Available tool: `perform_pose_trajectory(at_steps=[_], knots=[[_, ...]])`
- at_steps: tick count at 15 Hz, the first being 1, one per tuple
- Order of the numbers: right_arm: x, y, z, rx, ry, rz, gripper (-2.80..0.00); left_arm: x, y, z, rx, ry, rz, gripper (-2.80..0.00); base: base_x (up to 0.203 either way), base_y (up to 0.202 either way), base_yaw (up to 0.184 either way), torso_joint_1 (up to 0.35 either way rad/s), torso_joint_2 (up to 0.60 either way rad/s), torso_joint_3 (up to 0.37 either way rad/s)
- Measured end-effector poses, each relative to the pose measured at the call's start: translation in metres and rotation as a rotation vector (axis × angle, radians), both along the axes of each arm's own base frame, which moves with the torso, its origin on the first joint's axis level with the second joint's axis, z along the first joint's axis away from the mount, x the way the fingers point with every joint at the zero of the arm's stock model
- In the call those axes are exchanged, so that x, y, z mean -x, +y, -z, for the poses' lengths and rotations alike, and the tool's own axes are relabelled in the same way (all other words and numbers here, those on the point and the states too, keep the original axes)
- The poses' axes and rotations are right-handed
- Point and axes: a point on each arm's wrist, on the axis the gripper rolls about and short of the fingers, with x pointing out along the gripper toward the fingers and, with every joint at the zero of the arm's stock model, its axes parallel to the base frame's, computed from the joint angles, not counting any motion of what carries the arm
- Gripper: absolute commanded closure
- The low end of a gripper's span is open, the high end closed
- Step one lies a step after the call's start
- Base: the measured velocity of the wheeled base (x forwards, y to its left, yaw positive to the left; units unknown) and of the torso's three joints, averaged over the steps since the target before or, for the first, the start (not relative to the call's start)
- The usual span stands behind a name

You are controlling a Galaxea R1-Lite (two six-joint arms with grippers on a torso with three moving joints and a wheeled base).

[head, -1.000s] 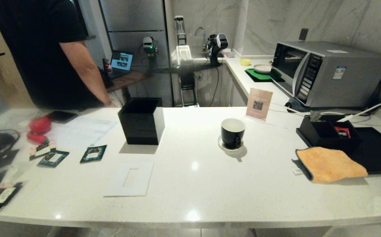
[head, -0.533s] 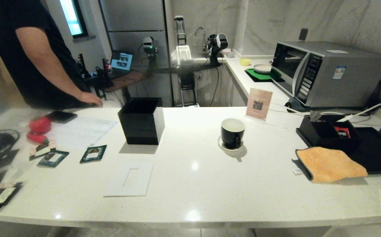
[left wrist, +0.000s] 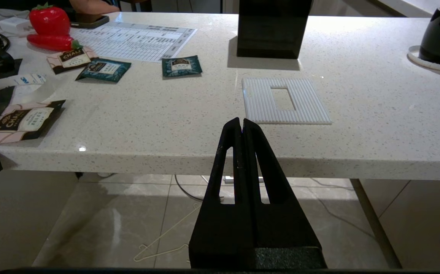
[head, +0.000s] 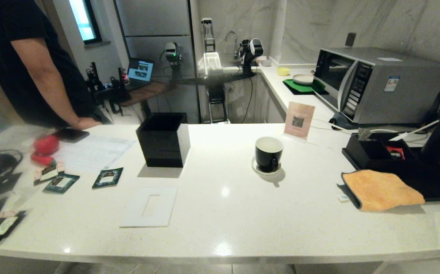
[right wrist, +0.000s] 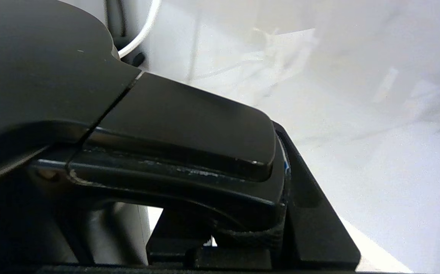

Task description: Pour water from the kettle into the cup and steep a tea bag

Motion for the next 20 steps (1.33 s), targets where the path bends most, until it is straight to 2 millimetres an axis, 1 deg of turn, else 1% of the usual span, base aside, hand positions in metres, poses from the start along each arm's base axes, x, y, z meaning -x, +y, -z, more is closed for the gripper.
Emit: perform_pose_trajectory(at_steps=[3, 11, 20], knots=[[-0.006, 0.002, 0.007, 0.004, -0.003, -0.013, 0.00, 0.000, 0.000, 0.000, 0.000, 0.000, 0.001, 0.00, 0.000, 0.000, 0.000, 0.000, 0.00, 0.000], [-0.011, -0.001, 0.025, 0.034, 0.010, -0.013, 0.00, 0.000, 0.000, 0.000, 0.000, 0.000, 0.000, 0.00, 0.000, 0.000, 0.000, 0.000, 0.00, 0.000], [-0.013, -0.003, 0.035, 0.026, 0.028, -0.011, 0.00, 0.000, 0.000, 0.000, 0.000, 0.000, 0.001, 0.00, 0.000, 0.000, 0.000, 0.000, 0.00, 0.000]])
